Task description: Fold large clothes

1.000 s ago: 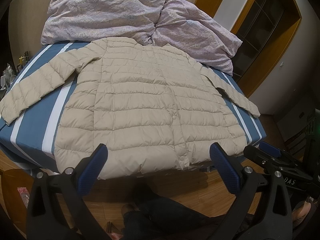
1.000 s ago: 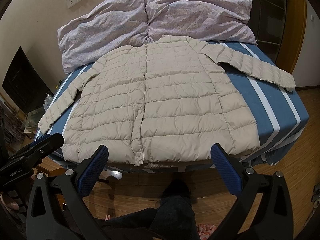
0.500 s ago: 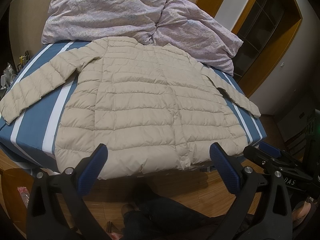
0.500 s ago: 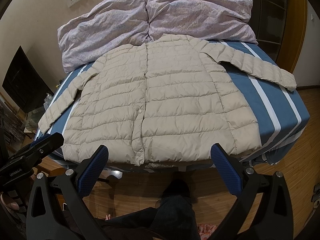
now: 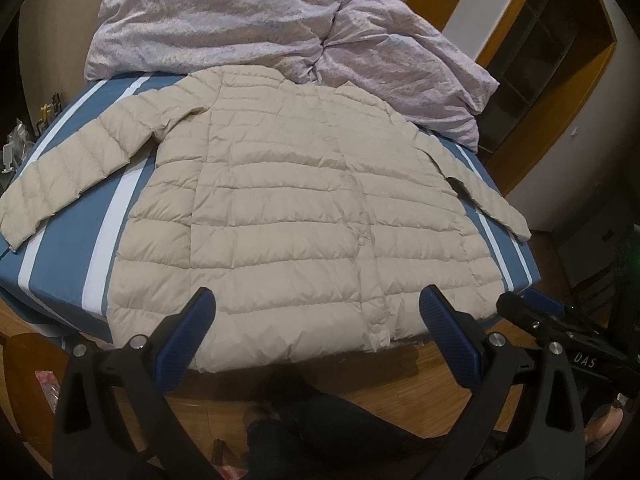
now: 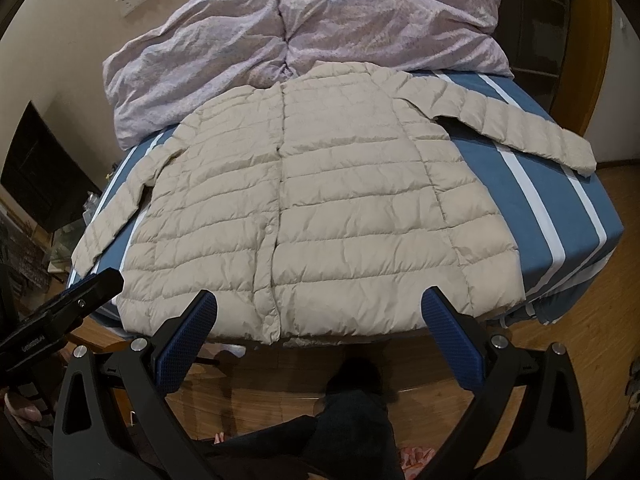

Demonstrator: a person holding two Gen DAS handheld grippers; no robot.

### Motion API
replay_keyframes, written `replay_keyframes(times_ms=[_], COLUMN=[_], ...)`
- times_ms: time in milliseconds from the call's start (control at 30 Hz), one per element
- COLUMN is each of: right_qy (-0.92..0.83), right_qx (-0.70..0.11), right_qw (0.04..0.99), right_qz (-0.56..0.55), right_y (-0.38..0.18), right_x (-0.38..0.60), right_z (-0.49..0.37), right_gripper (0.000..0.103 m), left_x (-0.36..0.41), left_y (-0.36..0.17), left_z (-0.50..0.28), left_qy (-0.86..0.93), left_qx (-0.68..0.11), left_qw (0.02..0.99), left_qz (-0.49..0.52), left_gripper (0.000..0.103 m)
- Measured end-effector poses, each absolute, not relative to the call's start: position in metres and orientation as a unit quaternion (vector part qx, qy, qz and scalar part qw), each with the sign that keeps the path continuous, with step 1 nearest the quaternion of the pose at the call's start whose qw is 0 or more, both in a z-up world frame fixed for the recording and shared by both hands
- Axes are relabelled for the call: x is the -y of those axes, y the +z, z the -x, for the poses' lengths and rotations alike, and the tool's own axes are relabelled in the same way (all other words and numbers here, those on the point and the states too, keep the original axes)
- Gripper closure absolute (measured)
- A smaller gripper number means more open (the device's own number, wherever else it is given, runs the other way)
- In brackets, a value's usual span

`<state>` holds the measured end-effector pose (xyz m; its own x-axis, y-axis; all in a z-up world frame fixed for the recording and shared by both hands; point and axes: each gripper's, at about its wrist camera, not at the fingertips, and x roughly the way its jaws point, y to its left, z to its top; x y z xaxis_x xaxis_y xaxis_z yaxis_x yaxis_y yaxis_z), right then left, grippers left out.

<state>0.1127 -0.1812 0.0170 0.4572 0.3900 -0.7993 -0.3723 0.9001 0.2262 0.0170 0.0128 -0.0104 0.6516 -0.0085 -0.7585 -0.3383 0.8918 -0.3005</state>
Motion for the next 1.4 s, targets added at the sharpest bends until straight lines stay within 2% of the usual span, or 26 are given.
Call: replay_keyframes(times_ms=[300, 633, 1033, 1267, 1400], right_qy=[0.208, 0.150, -0.036, -0.133, -0.174], right_qx=[-0.492, -0.515, -0.515, -0.491, -0.483], right_qw=[0.845, 0.840, 0.839, 0.831, 0.815], right_qz=[-0.025, -0.076, -0.169, -0.227, -0.269], right_y=[0.009, -0.016, -0.053, -0.061, -0.069], right_x=[0.180, 0.197, 0.303, 0.385, 0.426], right_z=[-0.161, -0.252, -0.368, -0.398, -0.401], right_gripper=[0.001, 0.001, 0.001, 0.011, 0.019], left_x=[-0.032, -0.068, -0.103, -0.102, -0.102], left_y=[-0.022, -0.047, -0.076, -0.086, -0.086], left_z=[-0.058, -0.129, -0.208, -0.227, -0.233], left_qy=[0.120, 0.172, 0.224, 0.218, 0.211], left_qx=[-0.425, -0.459, -0.485, -0.500, -0.503], left_qw=[0.873, 0.854, 0.835, 0.829, 0.828], left_qz=[0.209, 0.175, 0.131, 0.127, 0.130], left_gripper=[0.002, 0.002, 0.002, 0.002, 0.002])
